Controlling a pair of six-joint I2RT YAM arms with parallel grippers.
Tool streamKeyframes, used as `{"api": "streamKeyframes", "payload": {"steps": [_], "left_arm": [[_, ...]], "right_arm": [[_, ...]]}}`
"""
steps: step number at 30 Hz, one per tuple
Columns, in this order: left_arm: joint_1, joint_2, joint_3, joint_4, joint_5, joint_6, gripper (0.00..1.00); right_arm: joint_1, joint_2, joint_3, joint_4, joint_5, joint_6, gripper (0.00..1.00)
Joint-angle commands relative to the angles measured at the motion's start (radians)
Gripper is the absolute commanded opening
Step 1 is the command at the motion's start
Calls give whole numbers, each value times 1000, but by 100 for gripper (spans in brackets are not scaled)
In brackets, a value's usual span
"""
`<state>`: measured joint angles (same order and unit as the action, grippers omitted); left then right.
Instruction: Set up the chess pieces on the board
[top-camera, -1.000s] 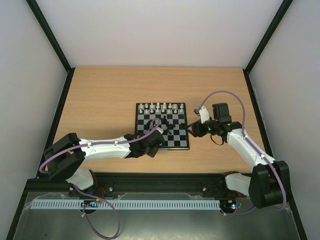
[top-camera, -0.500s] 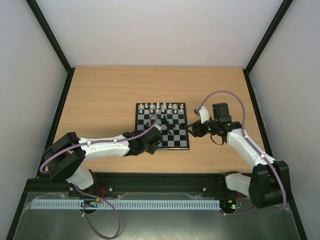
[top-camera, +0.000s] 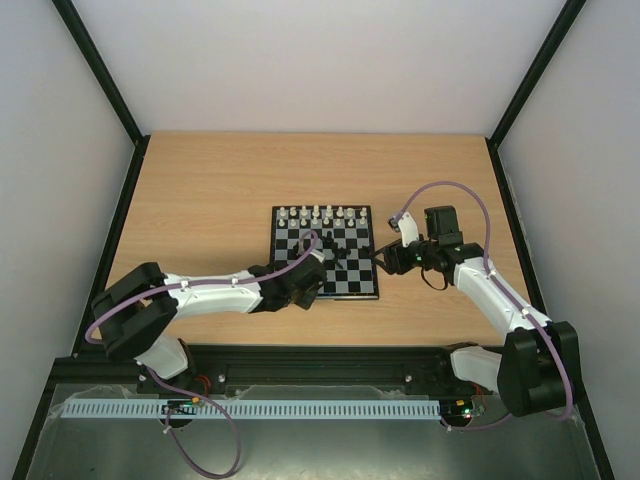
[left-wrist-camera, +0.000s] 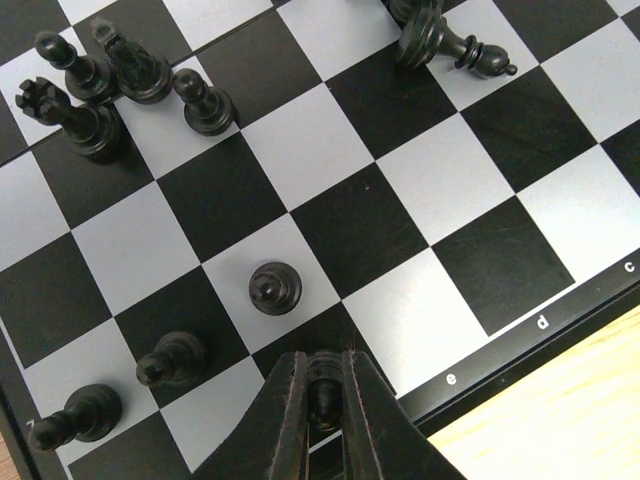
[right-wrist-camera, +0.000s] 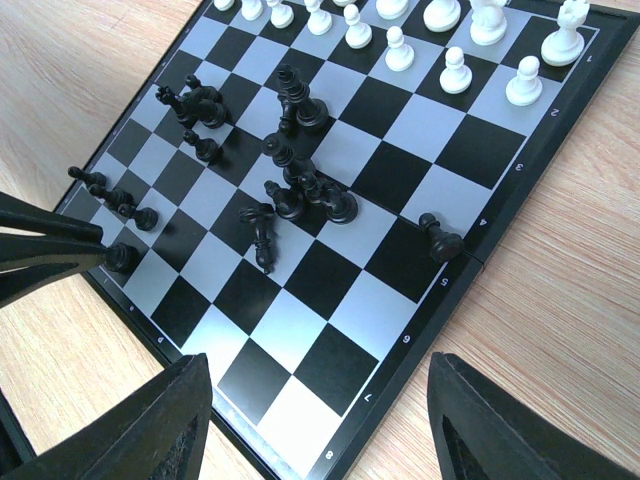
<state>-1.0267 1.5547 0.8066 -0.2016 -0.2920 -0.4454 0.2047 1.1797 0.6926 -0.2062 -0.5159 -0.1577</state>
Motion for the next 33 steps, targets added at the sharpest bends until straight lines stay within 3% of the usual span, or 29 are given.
{"api": "streamKeyframes", "payload": {"steps": [1, 8, 19, 21, 23, 30, 33], "left_arm": [[5, 28, -15, 5, -1, -4, 8], [4, -2, -13, -39, 4, -15, 20], [5, -248, 108, -178, -38, 40, 41], [7, -307, 148, -204, -59, 74, 52], [17, -379, 176, -213, -97, 100, 96], [222, -464, 162, -283, -170, 112, 99], [267, -553, 34, -180, -193, 148, 99]], "right_arm": [[-3, 9, 16, -35, -18, -18, 60], [-2, 11, 17, -36, -18, -19, 60], [-2, 21, 44, -63, -36, -40, 60], [-1, 31, 71, -91, -32, -59, 60], [-1, 56, 113, -133, -27, -87, 60], [47, 196, 278, -248, 84, -173, 53], [94, 274, 357, -287, 146, -185, 52]]}}
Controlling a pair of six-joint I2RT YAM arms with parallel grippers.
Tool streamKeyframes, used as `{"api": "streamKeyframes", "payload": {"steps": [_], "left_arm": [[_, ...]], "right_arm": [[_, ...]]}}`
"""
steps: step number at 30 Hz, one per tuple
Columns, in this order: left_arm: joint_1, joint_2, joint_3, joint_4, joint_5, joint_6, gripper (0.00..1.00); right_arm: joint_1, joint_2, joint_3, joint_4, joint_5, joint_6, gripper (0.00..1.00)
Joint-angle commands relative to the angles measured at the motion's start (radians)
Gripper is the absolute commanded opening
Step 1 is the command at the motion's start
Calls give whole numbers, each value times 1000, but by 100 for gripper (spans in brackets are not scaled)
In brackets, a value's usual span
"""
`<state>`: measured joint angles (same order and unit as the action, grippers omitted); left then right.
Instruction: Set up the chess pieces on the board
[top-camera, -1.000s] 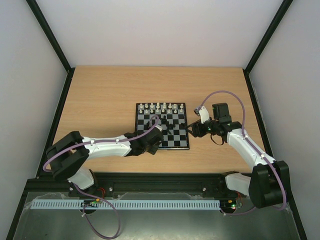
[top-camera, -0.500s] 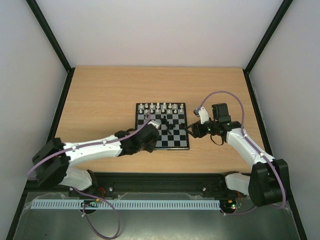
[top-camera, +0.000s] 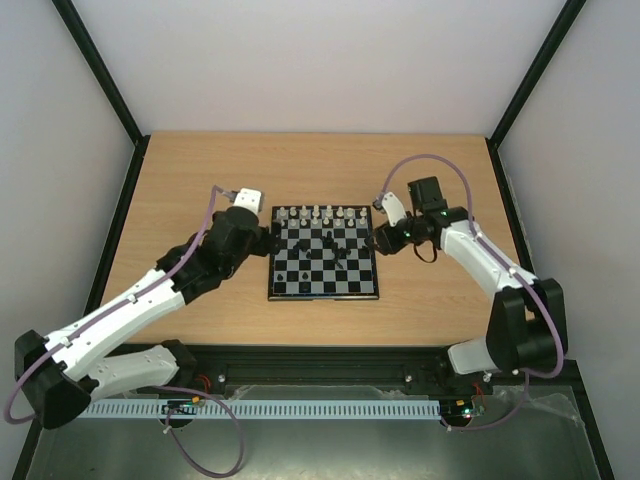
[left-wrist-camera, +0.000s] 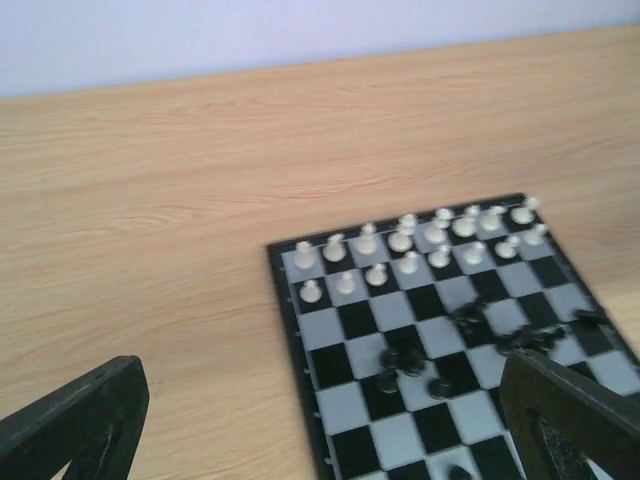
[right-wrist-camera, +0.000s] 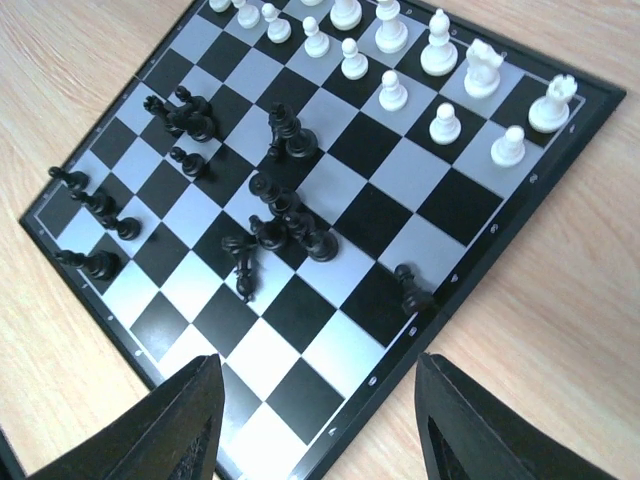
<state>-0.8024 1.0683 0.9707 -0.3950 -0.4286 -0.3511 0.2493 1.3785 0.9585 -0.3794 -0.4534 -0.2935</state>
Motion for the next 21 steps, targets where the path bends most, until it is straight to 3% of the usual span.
{"api": "streamKeyframes", "payload": {"steps": [1, 6, 11, 17, 21], "left_arm": [[56, -113, -189, 73, -55, 61, 99], [141, -279, -362, 235, 88, 35, 99], [163, -242, -384, 223, -132, -93, 99], [176, -124, -294, 159, 20, 43, 99], [175, -146, -296, 158, 57, 77, 99]], "right_arm": [[68, 96, 118, -123, 110, -53, 52], [146, 209, 226, -140, 170, -45, 51], [208, 352, 352, -152, 232, -15, 49], [239, 522, 520, -199, 260, 19, 45], [248, 571, 563, -207, 246, 33, 43]]}}
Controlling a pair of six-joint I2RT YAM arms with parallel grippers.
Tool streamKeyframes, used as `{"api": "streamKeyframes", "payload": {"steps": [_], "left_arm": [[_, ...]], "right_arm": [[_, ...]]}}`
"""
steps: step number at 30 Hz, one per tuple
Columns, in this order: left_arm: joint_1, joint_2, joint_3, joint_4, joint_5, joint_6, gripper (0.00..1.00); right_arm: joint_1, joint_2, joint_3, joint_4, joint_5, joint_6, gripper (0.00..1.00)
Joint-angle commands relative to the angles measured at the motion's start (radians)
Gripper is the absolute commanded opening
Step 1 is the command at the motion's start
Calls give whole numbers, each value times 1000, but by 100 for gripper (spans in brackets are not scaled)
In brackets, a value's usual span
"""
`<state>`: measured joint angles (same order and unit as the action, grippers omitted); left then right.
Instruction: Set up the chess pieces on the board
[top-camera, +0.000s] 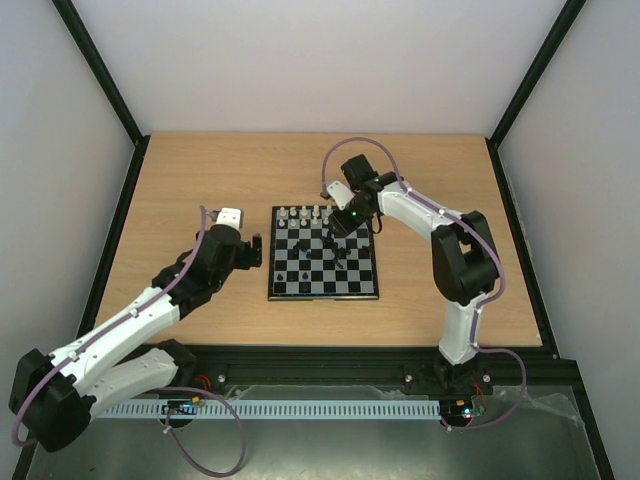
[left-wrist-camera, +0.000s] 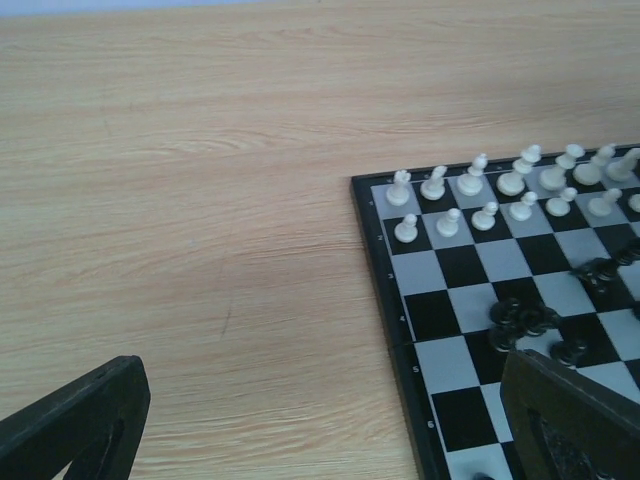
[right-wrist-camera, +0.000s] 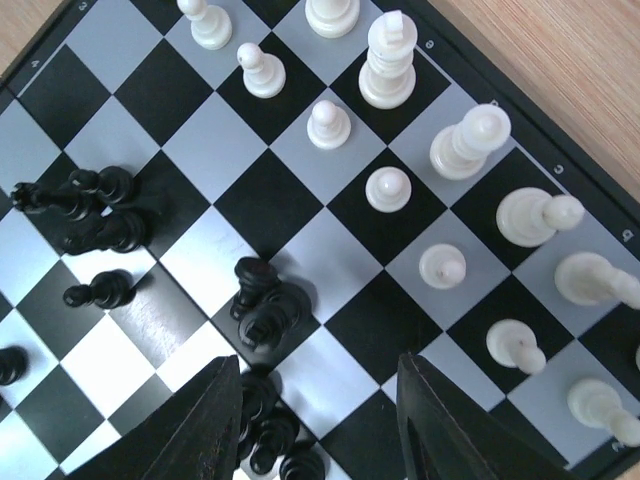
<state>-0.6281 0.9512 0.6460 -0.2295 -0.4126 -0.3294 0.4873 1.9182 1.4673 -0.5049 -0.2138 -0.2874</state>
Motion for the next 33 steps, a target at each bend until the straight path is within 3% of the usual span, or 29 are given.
{"api": "streamKeyframes", "payload": {"steps": [1, 14, 28, 33], "left_arm": [[2, -44, 19, 0, 44, 62, 99], [1, -45, 9, -5, 77, 85, 99], [2, -36, 11, -11, 89, 92, 99], [1, -34, 11, -13, 93, 92, 98]], "right_arm": [[13, 37, 59, -82, 3, 29, 43], [40, 102, 88, -85, -20, 55, 43], [40, 113, 101, -100, 9, 71, 14], [38, 59, 89, -98, 15, 73, 10]]}}
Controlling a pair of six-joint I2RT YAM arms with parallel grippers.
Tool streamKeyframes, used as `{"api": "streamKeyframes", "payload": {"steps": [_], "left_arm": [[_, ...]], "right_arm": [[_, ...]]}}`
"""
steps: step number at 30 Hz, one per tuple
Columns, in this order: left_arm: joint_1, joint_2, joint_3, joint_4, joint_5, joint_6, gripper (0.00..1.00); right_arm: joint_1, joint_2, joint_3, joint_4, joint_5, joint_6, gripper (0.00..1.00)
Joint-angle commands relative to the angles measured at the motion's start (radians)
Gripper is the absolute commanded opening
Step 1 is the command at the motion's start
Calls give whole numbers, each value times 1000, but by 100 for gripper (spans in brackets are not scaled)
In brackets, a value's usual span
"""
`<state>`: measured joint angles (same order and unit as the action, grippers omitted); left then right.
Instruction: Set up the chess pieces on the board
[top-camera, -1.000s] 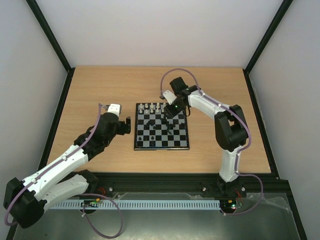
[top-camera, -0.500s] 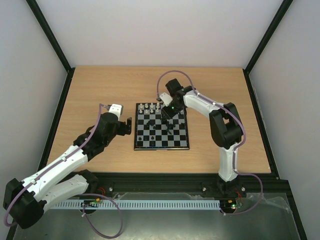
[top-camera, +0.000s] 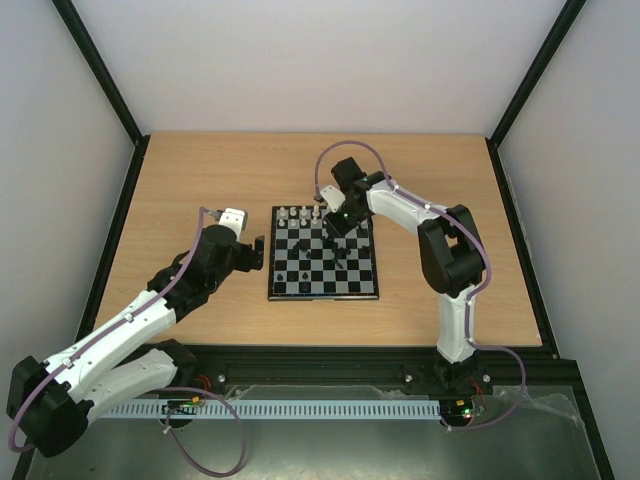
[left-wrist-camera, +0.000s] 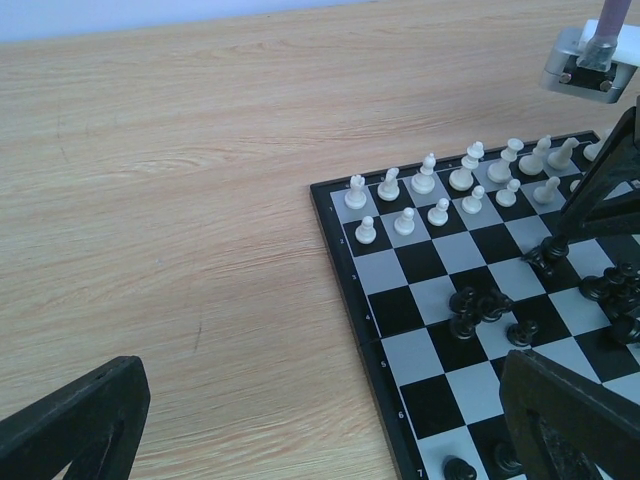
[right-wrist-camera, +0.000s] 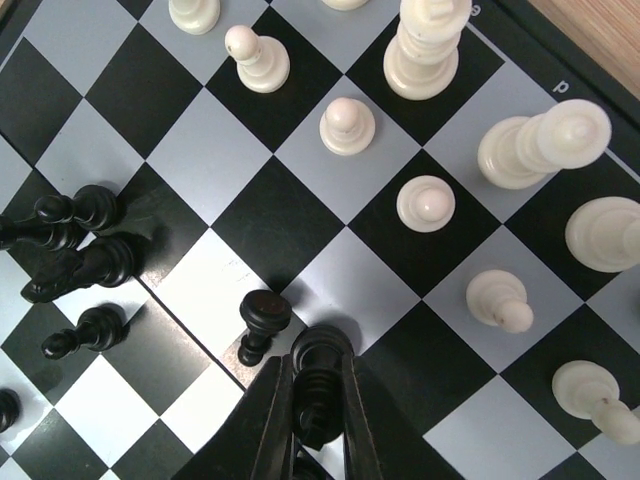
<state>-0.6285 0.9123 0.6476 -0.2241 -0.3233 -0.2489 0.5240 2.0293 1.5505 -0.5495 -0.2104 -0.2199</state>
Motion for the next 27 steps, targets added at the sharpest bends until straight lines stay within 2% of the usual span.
{"api": "streamKeyframes", "payload": {"steps": [1, 10, 17, 22, 27], "left_arm": [[1, 4, 9, -18, 5, 11, 98], [1, 3, 10, -19, 2, 11, 98], [2, 1, 9, -20, -1, 12, 98], [2, 9, 12, -21, 2, 11, 98], [1, 18, 13, -22, 0, 13, 98]], "right_arm": [[2, -65, 4, -54, 8, 5, 10], [2, -221, -32, -99, -89, -9, 9], [3, -368, -222, -149, -192, -172, 10], [4, -477, -366, -153, -151, -280, 11], [5, -518, -475, -95, -97, -288, 11]]}}
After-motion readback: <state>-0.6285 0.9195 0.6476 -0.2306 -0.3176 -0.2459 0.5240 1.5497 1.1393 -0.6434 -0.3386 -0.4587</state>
